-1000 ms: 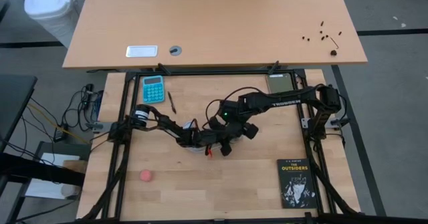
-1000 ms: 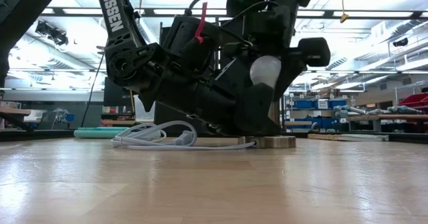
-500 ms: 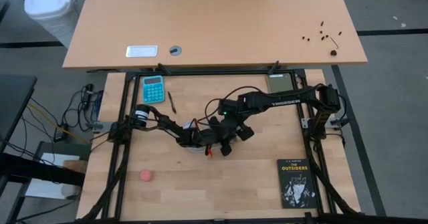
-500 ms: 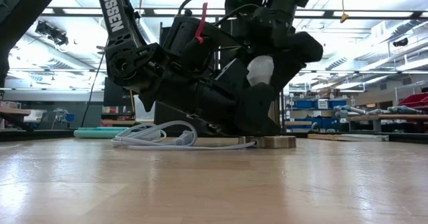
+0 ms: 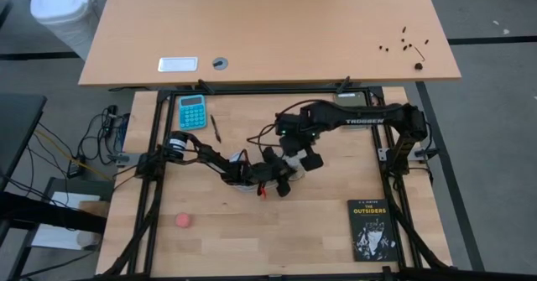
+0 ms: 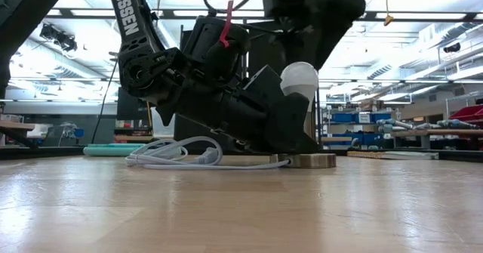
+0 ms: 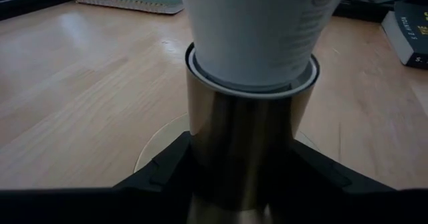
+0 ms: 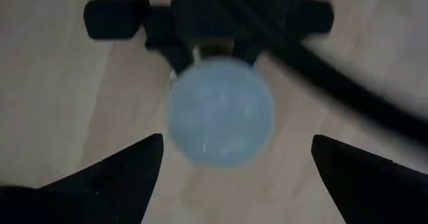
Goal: Screw lightbulb
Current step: Remove the white lightbulb from the desk lamp
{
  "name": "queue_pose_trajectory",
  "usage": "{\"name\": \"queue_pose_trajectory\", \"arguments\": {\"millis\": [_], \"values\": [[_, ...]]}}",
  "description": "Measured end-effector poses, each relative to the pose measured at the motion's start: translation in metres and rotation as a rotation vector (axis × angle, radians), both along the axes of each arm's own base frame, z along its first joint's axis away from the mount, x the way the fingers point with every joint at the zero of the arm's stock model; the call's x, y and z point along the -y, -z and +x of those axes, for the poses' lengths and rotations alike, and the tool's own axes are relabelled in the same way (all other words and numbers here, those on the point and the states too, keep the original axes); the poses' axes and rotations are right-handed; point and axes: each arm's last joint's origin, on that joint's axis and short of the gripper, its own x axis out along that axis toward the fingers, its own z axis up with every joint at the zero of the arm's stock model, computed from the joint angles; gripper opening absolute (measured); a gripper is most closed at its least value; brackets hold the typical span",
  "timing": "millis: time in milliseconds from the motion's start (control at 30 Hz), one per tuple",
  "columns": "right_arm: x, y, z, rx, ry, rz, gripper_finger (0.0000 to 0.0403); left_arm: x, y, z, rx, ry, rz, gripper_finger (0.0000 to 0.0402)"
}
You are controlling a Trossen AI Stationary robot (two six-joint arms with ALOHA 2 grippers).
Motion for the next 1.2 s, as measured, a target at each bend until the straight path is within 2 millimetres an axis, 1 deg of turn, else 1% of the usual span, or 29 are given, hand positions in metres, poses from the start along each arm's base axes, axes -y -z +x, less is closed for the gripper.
{"name": "queue_pose_trajectory", "arguments": {"millis": [100, 167, 267, 333, 400, 600, 700, 767, 867, 967, 1067, 1200], "values": [[0.002, -0.007, -0.007, -0.072, 0.119, 0.019, 0.0394, 0.0, 0.0, 0.0, 0.0, 0.0, 0.0, 0.0188], [0.005, -0.009, -0.013, -0.128, 0.265, 0.05, 0.0394, 0.0, 0.0, 0.0, -0.001, 0.0, -0.001, 0.0188], [0.01, -0.007, -0.02, -0.224, 0.534, 0.155, 0.0393, 0.0, 0.0, 0.0, -0.004, -0.001, -0.003, 0.0188], [0.011, -0.003, -0.023, -0.261, 0.658, 0.206, 0.0392, 0.0, 0.001, 0.0, -0.006, -0.003, -0.005, 0.0188], [0.007, 0.001, -0.022, -0.253, 0.744, 0.231, 0.0393, 0.0, 0.001, 0.0, -0.008, -0.004, -0.005, 0.0188], [-0.017, 0.004, -0.012, -0.133, 0.832, 0.252, 0.0393, 0.0, 0.001, 0.0, -0.002, -0.012, -0.023, 0.0188], [-0.027, 0.004, -0.009, -0.074, 0.873, 0.173, 0.0394, 0.0, 0.001, 0.0, -0.002, -0.013, -0.024, 0.0188], [-0.03, 0.005, -0.008, -0.041, 0.895, 0.119, 0.0394, 0.0, 0.001, 0.0, -0.002, -0.014, -0.025, 0.0188], [-0.029, 0.006, -0.004, 0.004, 0.944, 0.108, 0.0394, 0.0, 0.001, 0.0, -0.002, -0.014, -0.026, 0.0188], [-0.026, 0.008, -0.003, 0.008, 0.973, 0.11, 0.0394, 0.0, 0.001, 0.0, -0.003, -0.014, -0.025, 0.0188], [-0.023, 0.017, -0.005, -0.015, 1.003, 0.12, 0.0394, 0.0, 0.001, 0.0, -0.003, -0.014, -0.025, 0.0188], [-0.023, 0.029, -0.002, -0.01, 0.993, 0.167, 0.0394, 0.0, 0.001, 0.0, -0.003, -0.014, -0.025, 0.0188]]}}
